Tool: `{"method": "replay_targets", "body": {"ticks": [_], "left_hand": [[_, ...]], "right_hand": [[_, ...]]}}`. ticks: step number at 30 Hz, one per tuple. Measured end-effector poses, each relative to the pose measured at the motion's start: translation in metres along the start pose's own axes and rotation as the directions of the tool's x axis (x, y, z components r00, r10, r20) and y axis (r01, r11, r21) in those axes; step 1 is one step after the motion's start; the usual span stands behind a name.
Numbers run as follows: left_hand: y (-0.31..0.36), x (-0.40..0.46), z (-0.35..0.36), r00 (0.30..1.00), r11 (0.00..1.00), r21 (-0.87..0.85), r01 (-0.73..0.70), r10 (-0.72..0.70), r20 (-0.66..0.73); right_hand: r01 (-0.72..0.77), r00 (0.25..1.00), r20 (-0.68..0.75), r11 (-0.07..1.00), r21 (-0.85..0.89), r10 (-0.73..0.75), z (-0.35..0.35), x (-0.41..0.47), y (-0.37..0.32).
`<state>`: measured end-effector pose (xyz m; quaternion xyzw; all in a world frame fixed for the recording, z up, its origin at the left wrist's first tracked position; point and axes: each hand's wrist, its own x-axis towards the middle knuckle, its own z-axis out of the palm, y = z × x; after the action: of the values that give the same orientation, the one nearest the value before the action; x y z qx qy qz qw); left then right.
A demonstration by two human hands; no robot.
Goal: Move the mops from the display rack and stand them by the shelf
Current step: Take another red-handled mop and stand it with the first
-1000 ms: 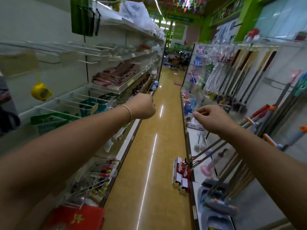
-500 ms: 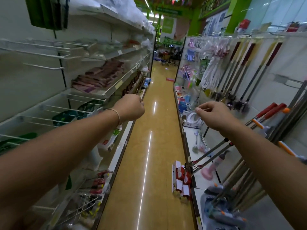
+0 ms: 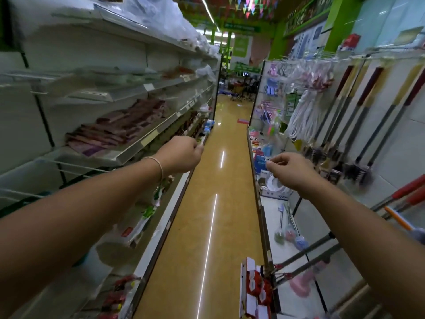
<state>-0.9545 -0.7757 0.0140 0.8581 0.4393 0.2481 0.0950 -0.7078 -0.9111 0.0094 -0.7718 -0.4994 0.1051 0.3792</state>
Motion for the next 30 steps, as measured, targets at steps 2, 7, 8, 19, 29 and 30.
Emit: {"method": "replay_targets", "body": {"ticks": [2,7,8,19,29,30], "left_hand": [[0.005,0.025,0.013,1.0,1.0,-0.007,-0.009,0.009,-0.002],[0.008,0.076,0.044,0.999,0.999,-0.01,-0.035,0.035,0.033],[0.009,0.087,0.049,0.999,0.999,-0.012,-0.042,0.042,0.033],[-0.005,0.222,0.11,0.987,0.992,-0.038,-0.12,0.123,0.108],[-0.015,0.379,0.165,0.95,0.969,-0.018,-0.246,0.245,0.193],[-0.013,0.392,0.174,0.944,0.965,-0.037,-0.259,0.261,0.203]], "right_hand": [[0.007,1.0,0.004,1.0,-0.017,-0.007,-0.002,0.03,0.01],[0.017,1.0,0.014,0.999,-0.039,-0.016,0.003,0.085,0.036],[0.02,1.0,0.013,0.998,-0.053,-0.019,0.005,0.095,0.04],[-0.033,0.994,-0.105,0.989,-0.141,0.018,0.033,0.208,0.062],[-0.202,0.955,-0.247,0.971,-0.129,0.166,0.038,0.304,0.079],[-0.222,0.946,-0.269,0.967,-0.128,0.182,0.039,0.309,0.085]]}}
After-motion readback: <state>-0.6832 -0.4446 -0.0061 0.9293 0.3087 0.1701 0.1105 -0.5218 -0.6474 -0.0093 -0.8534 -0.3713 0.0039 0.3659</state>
